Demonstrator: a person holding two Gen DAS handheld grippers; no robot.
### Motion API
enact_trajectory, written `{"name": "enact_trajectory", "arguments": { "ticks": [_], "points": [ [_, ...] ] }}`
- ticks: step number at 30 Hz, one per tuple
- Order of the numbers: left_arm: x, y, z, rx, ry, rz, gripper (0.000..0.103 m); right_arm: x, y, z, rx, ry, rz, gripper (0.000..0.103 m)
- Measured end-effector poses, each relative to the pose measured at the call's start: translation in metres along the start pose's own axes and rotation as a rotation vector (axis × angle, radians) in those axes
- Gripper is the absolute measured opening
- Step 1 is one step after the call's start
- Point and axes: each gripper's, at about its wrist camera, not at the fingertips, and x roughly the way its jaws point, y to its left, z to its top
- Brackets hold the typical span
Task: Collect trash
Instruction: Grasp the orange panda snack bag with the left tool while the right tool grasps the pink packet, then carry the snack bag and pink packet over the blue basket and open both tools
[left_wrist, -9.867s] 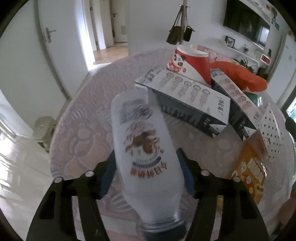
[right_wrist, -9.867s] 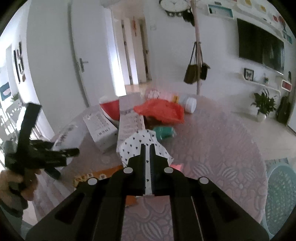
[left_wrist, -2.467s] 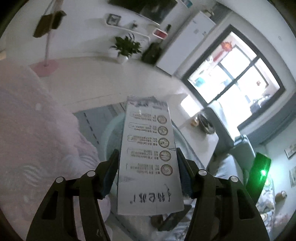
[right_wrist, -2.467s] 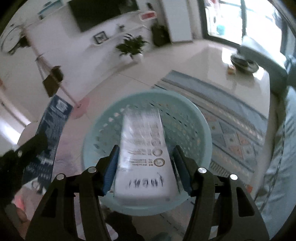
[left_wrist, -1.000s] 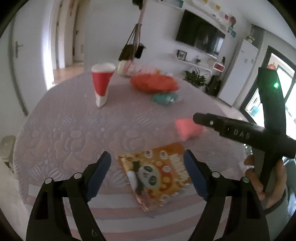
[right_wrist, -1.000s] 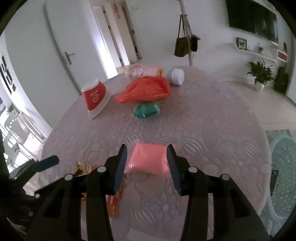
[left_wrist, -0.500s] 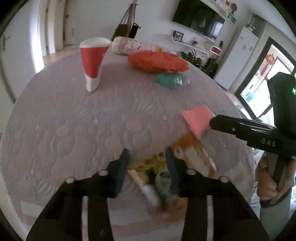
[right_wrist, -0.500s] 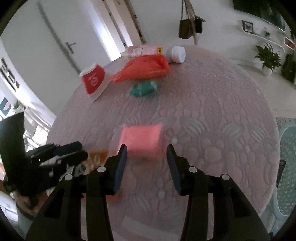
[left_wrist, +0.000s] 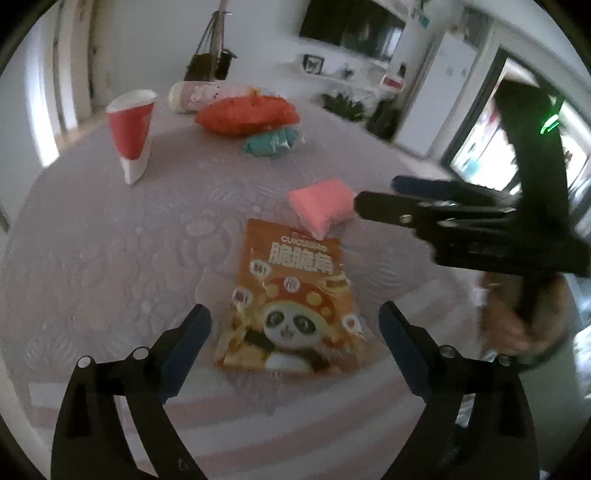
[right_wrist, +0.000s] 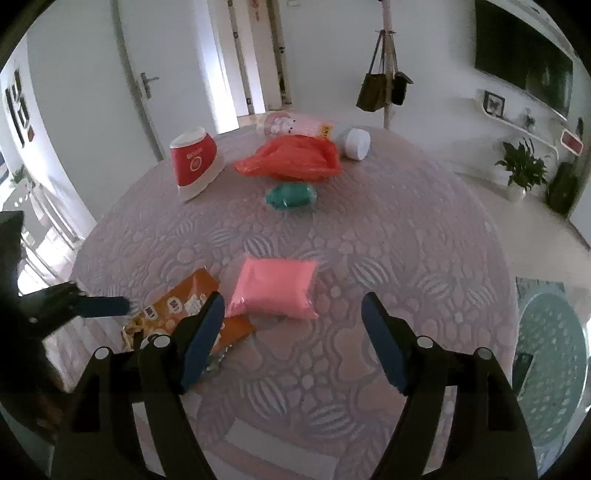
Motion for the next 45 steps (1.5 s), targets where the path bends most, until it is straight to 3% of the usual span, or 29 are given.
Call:
{"name": "enact_trajectory", "arguments": {
  "ticks": [2,11,16,18,22,24,28,38,41,45],
  "points": [
    [0.013,-0.007,0.000,0.022,0.030,0.065,0.090,-0.001,-0.003,-0.003,0.010,0.002,0.001,0.072],
    [0.014,-0.029,-0.015,0.091,0.021,0.130,0.095,-0.003,-0.031,-0.007,0.099,0.004,0.016,0.073],
    [0.001,-0.018,-0.017,0.089,-0.002,0.126,0.067,-0.004,-0.014,-0.003,0.039,-0.010,0.040,0.073],
    [-0.007,-0.010,-0.021,0.091,-0.024,0.089,0.056,0.002,-0.005,-0.001,-0.008,0.000,0.036,0.074],
    [-0.010,-0.008,-0.024,0.077,-0.042,0.074,0.050,0.017,0.008,-0.001,-0.078,0.010,-0.020,0.074],
    [-0.016,-0.006,-0.027,0.078,-0.053,0.103,0.047,0.025,0.007,0.001,-0.065,0.030,-0.025,0.074],
    [-0.028,0.006,-0.025,0.030,-0.067,0.119,0.047,0.028,0.001,0.006,0.013,0.037,0.024,0.074],
    [-0.050,0.042,-0.019,-0.101,-0.104,0.091,0.047,0.053,0.025,0.012,-0.056,0.081,-0.051,0.073],
    [-0.046,0.039,-0.016,-0.102,-0.100,0.078,0.047,0.051,0.029,0.011,-0.084,0.069,-0.049,0.058],
    [-0.043,0.036,-0.009,-0.089,-0.105,0.067,0.047,0.042,0.030,0.007,-0.081,0.028,-0.081,0.054]
  ]
}}
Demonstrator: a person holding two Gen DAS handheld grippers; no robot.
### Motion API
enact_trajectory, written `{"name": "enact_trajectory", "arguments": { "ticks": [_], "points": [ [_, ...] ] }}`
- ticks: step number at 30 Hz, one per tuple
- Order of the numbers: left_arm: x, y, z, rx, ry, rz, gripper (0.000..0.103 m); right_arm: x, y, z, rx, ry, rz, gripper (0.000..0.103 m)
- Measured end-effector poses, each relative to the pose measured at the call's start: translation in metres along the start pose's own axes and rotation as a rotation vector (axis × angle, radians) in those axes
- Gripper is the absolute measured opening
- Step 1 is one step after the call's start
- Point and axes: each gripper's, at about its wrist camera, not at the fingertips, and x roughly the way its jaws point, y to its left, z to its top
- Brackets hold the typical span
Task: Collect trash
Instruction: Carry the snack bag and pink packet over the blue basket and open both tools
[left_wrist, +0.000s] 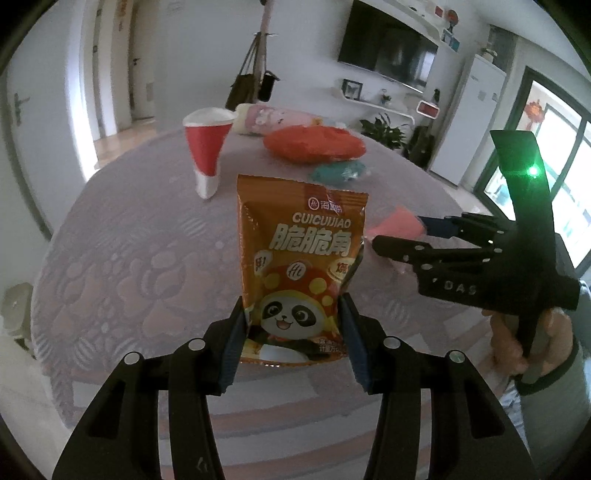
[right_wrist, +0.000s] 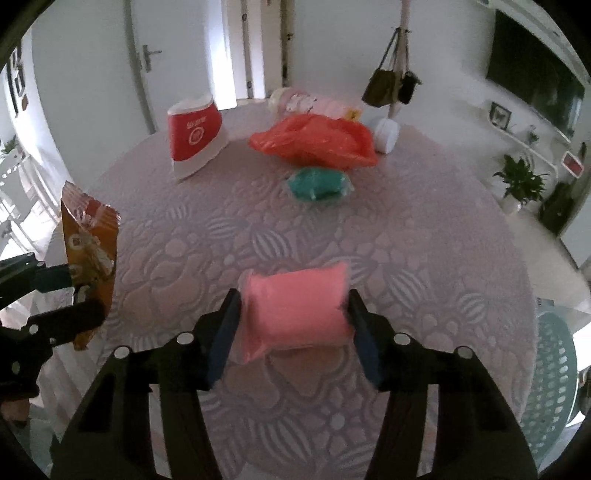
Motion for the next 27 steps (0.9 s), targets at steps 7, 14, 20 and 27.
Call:
{"name": "enact_trajectory", "arguments": {
  "ticks": [7,14,20,27],
  "points": [
    [0.008,-0.040,0.025,0.073,-0.011,-0.060,0.047,-0.033,-0.051,-0.013,0.187,-0.062,0.008,0.053],
    [0.028,-0.104,0.064,0.156,-0.045,-0.145,0.047,-0.083,-0.128,-0.035,0.332,-0.147,-0.143,0.053],
    [0.059,-0.166,0.094,0.212,-0.045,-0.248,0.047,-0.119,-0.199,-0.069,0.486,-0.206,-0.231,0.053],
    [0.102,-0.239,0.112,0.287,-0.018,-0.452,0.048,-0.140,-0.272,-0.112,0.645,-0.225,-0.329,0.053]
  ]
}}
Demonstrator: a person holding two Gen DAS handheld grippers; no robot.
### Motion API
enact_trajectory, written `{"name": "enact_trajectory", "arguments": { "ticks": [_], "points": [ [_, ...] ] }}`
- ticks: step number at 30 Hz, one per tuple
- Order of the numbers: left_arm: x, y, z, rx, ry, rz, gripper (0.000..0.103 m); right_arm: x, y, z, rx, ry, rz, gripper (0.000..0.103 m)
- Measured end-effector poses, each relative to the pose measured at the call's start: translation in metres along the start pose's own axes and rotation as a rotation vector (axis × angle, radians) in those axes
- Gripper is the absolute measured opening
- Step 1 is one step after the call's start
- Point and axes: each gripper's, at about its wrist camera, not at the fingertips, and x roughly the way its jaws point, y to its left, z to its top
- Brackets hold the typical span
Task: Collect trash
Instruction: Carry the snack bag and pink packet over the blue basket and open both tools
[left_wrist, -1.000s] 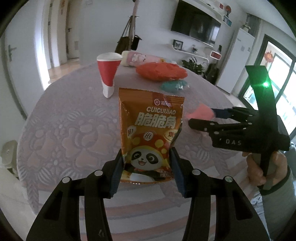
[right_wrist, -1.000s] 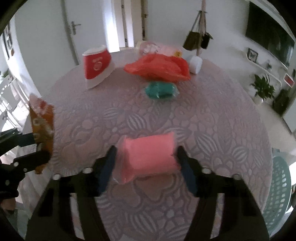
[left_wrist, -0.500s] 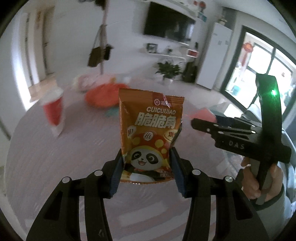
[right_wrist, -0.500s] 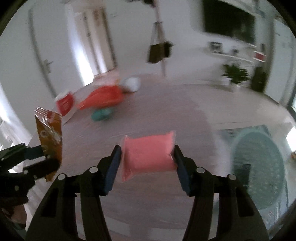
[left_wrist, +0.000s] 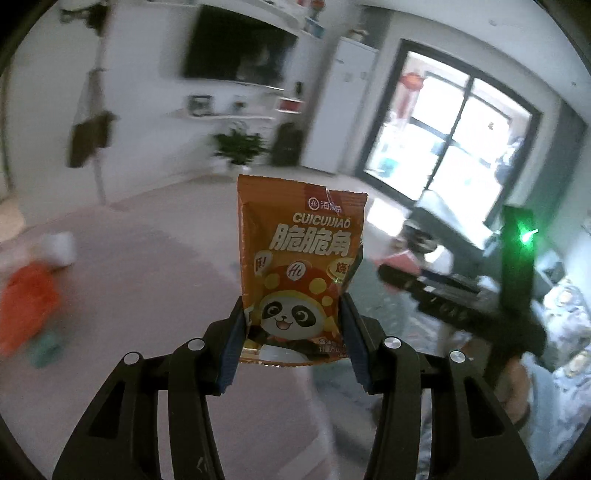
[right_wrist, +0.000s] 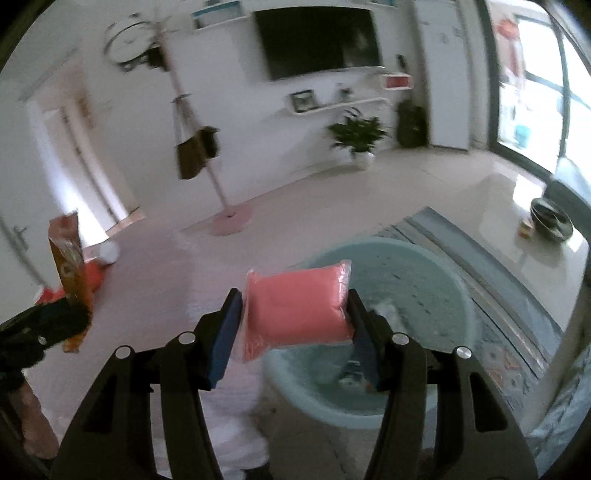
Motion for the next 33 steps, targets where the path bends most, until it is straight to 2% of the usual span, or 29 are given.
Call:
{"name": "enact_trajectory", "arguments": {
  "ticks": [2,6,13,16,17,20,24,28,33],
  "points": [
    [0.024,-0.012,0.008,0.018,0.021,-0.029,0.048,0.006,-0.019,-0.003,0.009,-0.001,-0.072,0.053],
    [0.076,-0.029,0.015,0.035,0.097,-0.046,0.048,0.024,-0.049,-0.010,0.079,0.031,-0.108,0.053],
    [0.155,-0.025,0.014,-0.023,0.258,-0.085,0.049,0.052,-0.076,-0.026,0.135,0.100,-0.183,0.055],
    [0.177,-0.019,0.010,-0.051,0.307,-0.119,0.056,0.058,-0.081,-0.030,0.121,0.106,-0.208,0.062],
    [0.180,-0.018,0.008,-0.051,0.309,-0.113,0.061,0.059,-0.079,-0.031,0.119,0.107,-0.214,0.067],
    [0.183,-0.027,0.006,-0.029,0.294,-0.094,0.073,0.062,-0.080,-0.031,0.113,0.111,-0.218,0.069],
    [0.175,-0.027,0.007,-0.052,0.268,-0.124,0.084,0.059,-0.077,-0.032,0.109,0.101,-0.220,0.075],
    [0.165,-0.019,0.008,-0.095,0.236,-0.148,0.084,0.051,-0.075,-0.028,0.105,0.088,-0.224,0.075],
    [0.130,-0.005,0.003,-0.135,0.177,-0.150,0.084,0.032,-0.059,-0.023,0.082,0.056,-0.209,0.075]
  ]
}}
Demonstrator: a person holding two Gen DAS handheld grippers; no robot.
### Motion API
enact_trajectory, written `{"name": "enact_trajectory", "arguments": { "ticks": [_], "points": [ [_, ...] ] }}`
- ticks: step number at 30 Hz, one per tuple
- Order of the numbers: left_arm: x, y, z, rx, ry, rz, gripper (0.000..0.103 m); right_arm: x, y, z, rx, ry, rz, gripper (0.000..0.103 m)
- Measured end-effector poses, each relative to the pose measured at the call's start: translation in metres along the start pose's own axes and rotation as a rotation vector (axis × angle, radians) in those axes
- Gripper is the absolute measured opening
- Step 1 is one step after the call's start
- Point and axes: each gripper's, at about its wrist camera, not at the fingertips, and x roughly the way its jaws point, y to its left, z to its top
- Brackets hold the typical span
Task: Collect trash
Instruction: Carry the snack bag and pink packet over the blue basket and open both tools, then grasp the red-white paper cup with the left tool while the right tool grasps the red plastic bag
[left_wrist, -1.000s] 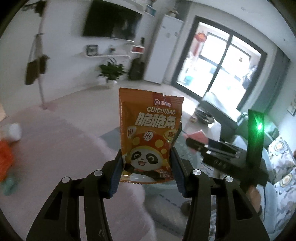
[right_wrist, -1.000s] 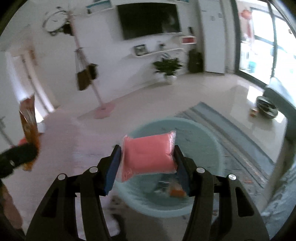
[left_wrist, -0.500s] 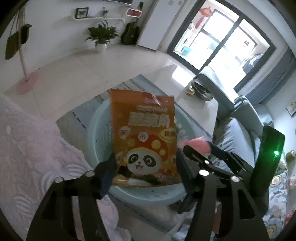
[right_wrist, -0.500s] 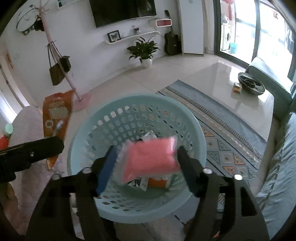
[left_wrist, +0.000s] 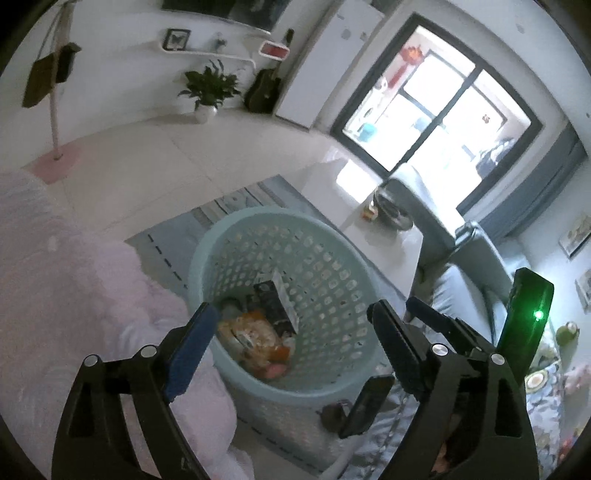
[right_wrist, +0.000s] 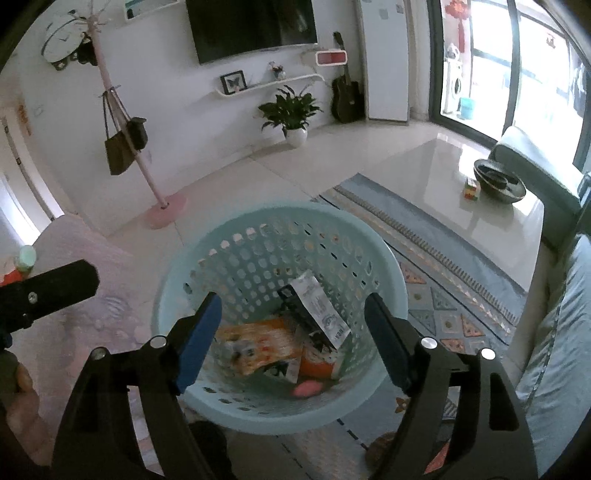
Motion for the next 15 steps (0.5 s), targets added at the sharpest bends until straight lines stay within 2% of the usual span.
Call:
{"name": "enact_trajectory", "arguments": {
  "ticks": [4,8,10,12,15],
  "points": [
    [-0.046,0.006,-0.009,-0.008,-0.100,0.039,0.083,-0.023,0.031,0.002,-0.066,-0.046,0.024,0.075],
    [-0.110,0.024,-0.026,-0.052,-0.225,0.093,0.083,-0.047,0.076,0.004,-0.149,-0.095,0.073,0.076],
    [-0.142,0.034,-0.034,-0.071,-0.282,0.135,0.083,-0.056,0.099,0.003,-0.180,-0.113,0.107,0.076],
    [-0.176,0.047,-0.043,-0.097,-0.334,0.207,0.083,-0.064,0.121,0.001,-0.200,-0.126,0.147,0.077],
    [-0.228,0.075,-0.063,-0.168,-0.422,0.304,0.083,-0.073,0.160,-0.009,-0.229,-0.117,0.258,0.078]
  ]
}}
